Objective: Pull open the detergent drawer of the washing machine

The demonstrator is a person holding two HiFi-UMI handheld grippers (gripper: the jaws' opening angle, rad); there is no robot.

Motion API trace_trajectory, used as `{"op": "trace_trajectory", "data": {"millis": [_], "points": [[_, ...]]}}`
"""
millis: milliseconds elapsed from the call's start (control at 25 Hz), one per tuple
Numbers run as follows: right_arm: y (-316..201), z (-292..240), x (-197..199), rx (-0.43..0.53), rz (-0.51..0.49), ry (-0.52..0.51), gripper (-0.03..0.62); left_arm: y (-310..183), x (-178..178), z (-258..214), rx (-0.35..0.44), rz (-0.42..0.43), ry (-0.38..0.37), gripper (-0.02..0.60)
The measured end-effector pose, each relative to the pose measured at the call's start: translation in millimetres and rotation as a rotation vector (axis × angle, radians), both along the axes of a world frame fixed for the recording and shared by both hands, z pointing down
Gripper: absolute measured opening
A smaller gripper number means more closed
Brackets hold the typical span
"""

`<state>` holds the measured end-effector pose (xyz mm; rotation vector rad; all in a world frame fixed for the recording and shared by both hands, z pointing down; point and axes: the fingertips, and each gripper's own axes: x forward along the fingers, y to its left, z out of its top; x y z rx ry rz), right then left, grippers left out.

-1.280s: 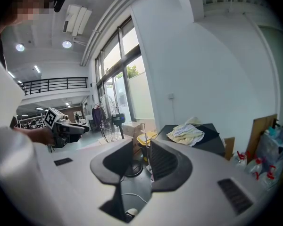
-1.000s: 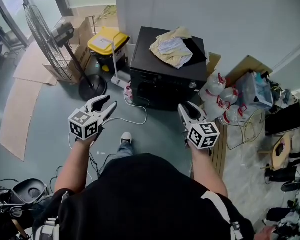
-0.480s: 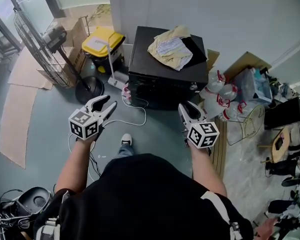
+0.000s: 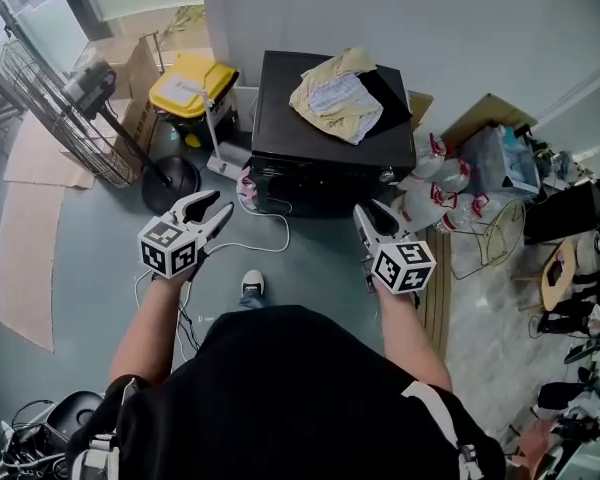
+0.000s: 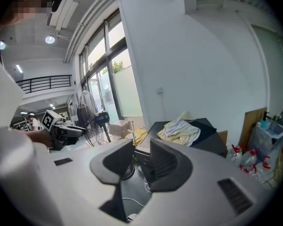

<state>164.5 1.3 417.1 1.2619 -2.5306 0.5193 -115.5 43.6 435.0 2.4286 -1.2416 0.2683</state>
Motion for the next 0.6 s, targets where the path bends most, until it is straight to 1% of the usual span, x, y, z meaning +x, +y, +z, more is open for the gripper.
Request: {"op": "trace_trajectory", "data": {"millis": [240,600], "points": [[-23,6,-15,-0.014,0.023,0.005,0.117,-29,-14,6,-0.015,0.027,-0.005,0.167],[-52,21,-25,-0.04,0.044,0.025,0.117,-73,-27,17,-0.037,0.056,-0.007,0.167]]}}
